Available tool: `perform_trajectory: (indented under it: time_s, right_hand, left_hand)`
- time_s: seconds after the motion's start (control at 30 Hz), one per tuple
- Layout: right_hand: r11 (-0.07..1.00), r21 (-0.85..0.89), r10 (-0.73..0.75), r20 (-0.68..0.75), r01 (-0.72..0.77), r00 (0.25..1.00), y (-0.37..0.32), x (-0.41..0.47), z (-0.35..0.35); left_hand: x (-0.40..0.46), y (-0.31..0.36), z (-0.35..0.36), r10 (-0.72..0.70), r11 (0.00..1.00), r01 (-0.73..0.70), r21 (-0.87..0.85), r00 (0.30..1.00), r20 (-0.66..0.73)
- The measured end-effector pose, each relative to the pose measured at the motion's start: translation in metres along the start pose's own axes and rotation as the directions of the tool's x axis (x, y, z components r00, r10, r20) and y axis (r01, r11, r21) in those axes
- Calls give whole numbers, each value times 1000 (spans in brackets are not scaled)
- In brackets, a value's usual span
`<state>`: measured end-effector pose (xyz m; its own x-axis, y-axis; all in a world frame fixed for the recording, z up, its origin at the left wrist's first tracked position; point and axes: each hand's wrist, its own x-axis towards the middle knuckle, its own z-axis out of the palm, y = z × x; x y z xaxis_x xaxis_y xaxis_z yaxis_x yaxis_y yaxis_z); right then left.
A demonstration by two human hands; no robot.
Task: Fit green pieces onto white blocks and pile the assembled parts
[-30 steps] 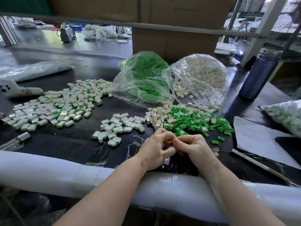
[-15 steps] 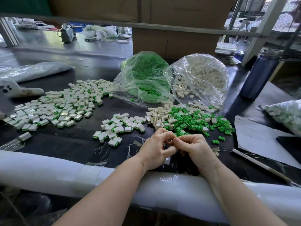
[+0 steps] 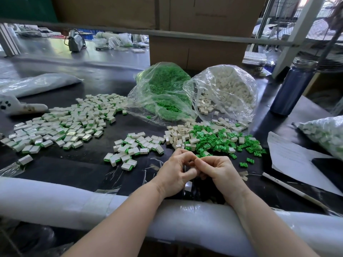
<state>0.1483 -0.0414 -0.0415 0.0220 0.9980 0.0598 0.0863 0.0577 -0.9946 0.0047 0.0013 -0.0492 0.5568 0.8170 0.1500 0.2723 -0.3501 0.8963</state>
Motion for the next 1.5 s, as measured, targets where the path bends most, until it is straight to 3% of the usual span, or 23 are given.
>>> perform_trajectory:
  time_s: [0.17, 0.47, 0.7, 0.8, 0.87, 0.93, 1.03, 1.27, 1.37, 1.5]
  right_hand:
    - [995, 82, -40, -111, 49, 993, 1, 1, 0]
    - [941, -323, -159, -165, 99, 973, 8, 5, -2]
    - [939, -336, -173, -258, 80, 950, 5, 4, -4]
    - [886, -460, -208, -503, -56, 839, 7, 4, -12]
    - [810, -507, -180, -693, -295, 698, 9, 5, -20]
    - [750, -460, -87, -781, -475, 618, 9, 4, -26]
    - [668, -462, 33, -765, -584, 643, 10, 3, -28]
    - [662, -560, -3, -667, -498, 745, 14, 5, -27]
    - [683, -588, -34, -619, -434, 785, 13, 4, -22]
    - [705, -592, -64, -602, -390, 796, 10, 4, -20]
  left_hand:
    - [1, 0, 0, 1, 999, -5, -50, 996, -85]
    - [2, 0, 1, -13, 1000, 16, 24, 996, -89]
    - [1, 1, 1, -44, 998, 50, 27, 984, -171]
    - [1, 1, -1, -102, 994, 107, 0, 950, -296]
    - [1, 0, -2, -130, 991, 135, -14, 913, -386]
    - [2, -3, -4, -132, 984, 173, 35, 855, -502]
    - [2, -7, -9, -137, 958, 259, 125, 793, -593]
    - [3, -9, -2, -175, 822, 395, 410, 861, -478]
    - [2, -9, 0, -62, 802, 310, 511, 894, -444]
    - [2, -6, 4, 71, 836, 82, 543, 964, -255]
